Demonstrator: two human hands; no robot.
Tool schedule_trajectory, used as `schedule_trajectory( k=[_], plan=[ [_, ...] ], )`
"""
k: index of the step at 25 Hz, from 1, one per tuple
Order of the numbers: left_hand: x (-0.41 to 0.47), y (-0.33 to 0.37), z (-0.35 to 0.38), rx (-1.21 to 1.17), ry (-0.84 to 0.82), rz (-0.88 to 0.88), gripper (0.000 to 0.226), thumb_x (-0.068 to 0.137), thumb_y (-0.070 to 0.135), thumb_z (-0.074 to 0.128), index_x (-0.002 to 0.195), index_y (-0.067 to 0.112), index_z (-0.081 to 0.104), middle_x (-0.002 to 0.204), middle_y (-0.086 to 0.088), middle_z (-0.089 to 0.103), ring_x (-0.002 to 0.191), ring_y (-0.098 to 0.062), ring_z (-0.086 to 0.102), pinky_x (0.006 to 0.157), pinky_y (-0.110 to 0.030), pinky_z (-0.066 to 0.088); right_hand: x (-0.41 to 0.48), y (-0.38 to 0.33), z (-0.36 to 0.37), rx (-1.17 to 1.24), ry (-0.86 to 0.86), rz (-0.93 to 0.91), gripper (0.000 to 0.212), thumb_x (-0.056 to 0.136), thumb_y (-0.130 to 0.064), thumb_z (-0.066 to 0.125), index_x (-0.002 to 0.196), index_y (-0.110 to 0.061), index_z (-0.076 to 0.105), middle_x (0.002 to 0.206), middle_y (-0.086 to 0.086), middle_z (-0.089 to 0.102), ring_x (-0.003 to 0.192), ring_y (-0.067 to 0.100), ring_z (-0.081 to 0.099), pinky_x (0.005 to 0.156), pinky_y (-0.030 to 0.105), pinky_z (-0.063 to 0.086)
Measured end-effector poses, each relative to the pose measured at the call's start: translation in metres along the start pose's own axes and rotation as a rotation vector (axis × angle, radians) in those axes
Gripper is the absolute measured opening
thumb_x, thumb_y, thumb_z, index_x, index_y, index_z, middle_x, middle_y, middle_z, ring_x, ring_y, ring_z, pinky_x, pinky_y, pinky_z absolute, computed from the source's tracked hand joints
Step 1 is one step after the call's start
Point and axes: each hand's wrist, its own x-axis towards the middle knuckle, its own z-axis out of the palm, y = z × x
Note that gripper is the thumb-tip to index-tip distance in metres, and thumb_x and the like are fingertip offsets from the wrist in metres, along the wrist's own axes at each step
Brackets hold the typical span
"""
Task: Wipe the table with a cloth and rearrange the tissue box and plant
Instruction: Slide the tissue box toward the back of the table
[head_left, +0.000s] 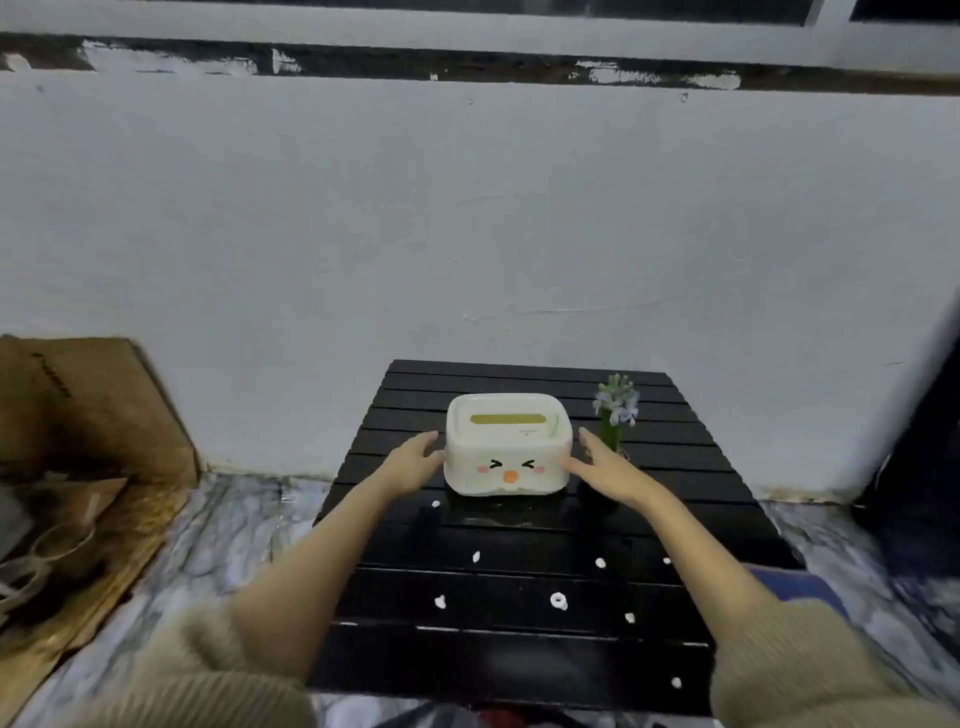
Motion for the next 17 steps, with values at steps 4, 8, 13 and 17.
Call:
schedule_trajectory(
  k=[4,8,13,17],
  plan=[
    [0.012,0.002,0.007,-0.07,-0.028,0.024,0.05,0.091,0.027,0.041,0.139,0.015,0.033,0.147,-0.007,0.038,0.134,-0.025,0.036,0.113,-0.042,0.029,0.002,-0.004,0.002,0.06,0.02,0.003,0.091,0.082,-0.053,0.053,0.145,-0.016,0.0,0.156,0.003,0.01,0.142,0.022,0.018,0.117,0.044,0.02],
    [0.019,0.007,0.019,-0.188,-0.011,0.02,0.055,0.083,0.035,0.042,0.135,0.018,0.037,0.139,-0.003,0.046,0.126,-0.023,0.043,0.1,-0.032,0.035,0.012,-0.006,0.008,0.264,0.048,-0.086,0.061,0.083,-0.039,0.06,0.133,-0.015,0.034,0.138,0.001,0.045,0.124,0.017,0.044,0.098,0.033,0.044],
    [0.04,0.008,0.019,-0.257,0.027,0.015,0.048,0.086,0.032,0.04,0.132,0.018,0.041,0.132,-0.003,0.052,0.123,-0.024,0.047,0.105,-0.038,0.037,0.033,-0.019,0.004,0.307,0.152,-0.096,0.045,0.077,-0.041,0.062,0.115,-0.022,0.047,0.126,0.003,0.052,0.11,0.018,0.052,0.091,0.034,0.047],
    [0.065,0.014,0.007,-0.304,0.071,0.036,0.044,0.087,0.022,0.042,0.131,0.019,0.043,0.133,0.0,0.052,0.121,-0.019,0.047,0.107,-0.039,0.037,0.063,-0.031,-0.001,0.344,0.224,-0.122,0.047,0.076,-0.043,0.062,0.115,-0.022,0.048,0.128,0.003,0.047,0.112,0.019,0.05,0.097,0.041,0.045]
  ],
)
